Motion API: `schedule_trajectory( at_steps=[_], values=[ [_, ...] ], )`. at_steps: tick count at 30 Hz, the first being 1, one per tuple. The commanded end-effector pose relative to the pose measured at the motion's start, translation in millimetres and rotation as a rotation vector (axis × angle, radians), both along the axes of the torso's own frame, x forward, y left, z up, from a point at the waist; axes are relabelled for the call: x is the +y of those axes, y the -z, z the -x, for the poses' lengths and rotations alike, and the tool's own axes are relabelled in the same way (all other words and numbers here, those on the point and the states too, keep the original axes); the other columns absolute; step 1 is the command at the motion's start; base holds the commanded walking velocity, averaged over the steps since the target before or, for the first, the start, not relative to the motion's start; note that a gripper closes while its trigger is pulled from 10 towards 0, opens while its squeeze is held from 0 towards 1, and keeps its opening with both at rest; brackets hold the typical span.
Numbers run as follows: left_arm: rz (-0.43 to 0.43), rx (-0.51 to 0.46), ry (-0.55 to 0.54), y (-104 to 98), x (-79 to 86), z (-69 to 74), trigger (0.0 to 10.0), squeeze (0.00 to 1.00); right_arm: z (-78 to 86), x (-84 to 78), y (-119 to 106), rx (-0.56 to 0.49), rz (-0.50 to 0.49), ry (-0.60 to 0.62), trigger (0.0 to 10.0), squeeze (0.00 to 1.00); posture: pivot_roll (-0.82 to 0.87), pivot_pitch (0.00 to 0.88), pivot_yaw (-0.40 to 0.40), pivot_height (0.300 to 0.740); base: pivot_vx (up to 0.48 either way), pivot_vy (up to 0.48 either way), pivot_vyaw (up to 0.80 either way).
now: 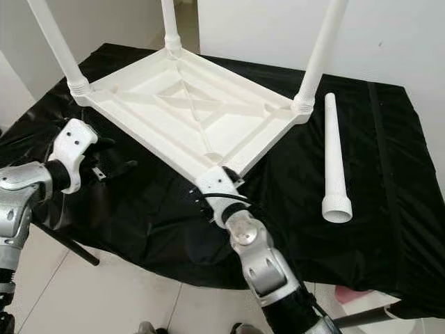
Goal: Building children table
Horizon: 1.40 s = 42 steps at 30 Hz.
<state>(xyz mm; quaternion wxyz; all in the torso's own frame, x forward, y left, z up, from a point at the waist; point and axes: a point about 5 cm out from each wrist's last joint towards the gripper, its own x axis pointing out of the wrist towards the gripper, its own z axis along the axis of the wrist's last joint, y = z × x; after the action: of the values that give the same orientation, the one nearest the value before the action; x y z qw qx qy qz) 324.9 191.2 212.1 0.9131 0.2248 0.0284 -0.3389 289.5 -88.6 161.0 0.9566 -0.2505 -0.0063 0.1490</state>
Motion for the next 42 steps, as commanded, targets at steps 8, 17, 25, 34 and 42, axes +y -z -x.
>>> schedule_trajectory(
  at_steps=[8, 17, 25, 34, 42],
  values=[
    [0.019, 0.018, 0.175, -5, -35.6, 7.7, 10.0, 0.0, -9.6, -40.7, -1, -0.034, 0.023, 0.215, 10.0, 0.0, -0.1, 0.126, 0.069, 0.74, 0.0, 0.0, 0.0],
    [0.082, 0.026, 0.395, -16, -59.7, 20.1, 10.0, 0.0, -11.6, -40.3, -14, -0.082, -0.024, 0.195, 10.0, 0.0, -0.1, 0.12, 0.07, 0.74, 0.0, 0.0, 0.0],
    [0.092, 0.017, 0.489, -24, -66.1, 28.0, 10.0, 0.0, 12.7, -20.2, -51, -0.117, -0.367, -0.067, 10.0, 0.0, -0.11, 0.107, 0.07, 0.74, 0.0, 0.0, 0.0],
    [0.112, -0.027, 0.304, -21, -59.2, 15.5, 10.0, 0.0, 3.4, -98.2, -66, -0.162, -0.415, 0.337, 10.0, 0.66, -0.14, 0.1, 0.077, 0.74, 0.0, 0.0, 0.0],
    [0.119, -0.055, 0.295, -28, -60.1, 15.3, 10.0, 0.0, -11.1, -152.8, -31, 0.08, -0.4, 0.648, 10.0, 0.94, -0.13, 0.09, 0.071, 0.74, 0.0, 0.0, 0.0]
  ],
)
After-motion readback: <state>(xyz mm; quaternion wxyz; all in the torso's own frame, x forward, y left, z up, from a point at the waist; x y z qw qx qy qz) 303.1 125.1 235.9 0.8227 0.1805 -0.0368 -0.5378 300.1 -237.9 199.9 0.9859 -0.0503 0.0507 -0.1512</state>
